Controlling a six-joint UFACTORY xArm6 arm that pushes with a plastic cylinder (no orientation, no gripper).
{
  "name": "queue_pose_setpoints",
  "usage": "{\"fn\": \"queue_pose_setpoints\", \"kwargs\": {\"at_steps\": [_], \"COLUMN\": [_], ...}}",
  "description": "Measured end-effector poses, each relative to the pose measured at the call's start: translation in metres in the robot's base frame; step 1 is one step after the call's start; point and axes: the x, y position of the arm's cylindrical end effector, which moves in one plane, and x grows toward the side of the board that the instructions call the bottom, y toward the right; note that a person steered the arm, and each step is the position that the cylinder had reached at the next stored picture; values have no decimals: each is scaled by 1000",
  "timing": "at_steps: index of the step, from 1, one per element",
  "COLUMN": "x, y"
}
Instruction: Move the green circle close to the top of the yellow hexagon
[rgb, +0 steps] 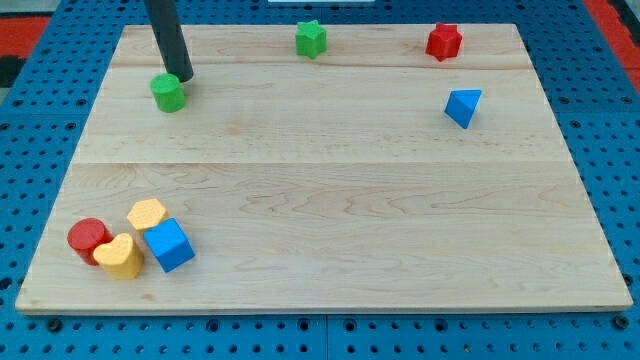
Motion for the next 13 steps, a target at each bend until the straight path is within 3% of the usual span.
{"fn": "queue_pose_setpoints", "kwargs": {"at_steps": [4, 11, 13], "x": [51, 147, 154], "y": [-48, -28, -8]}}
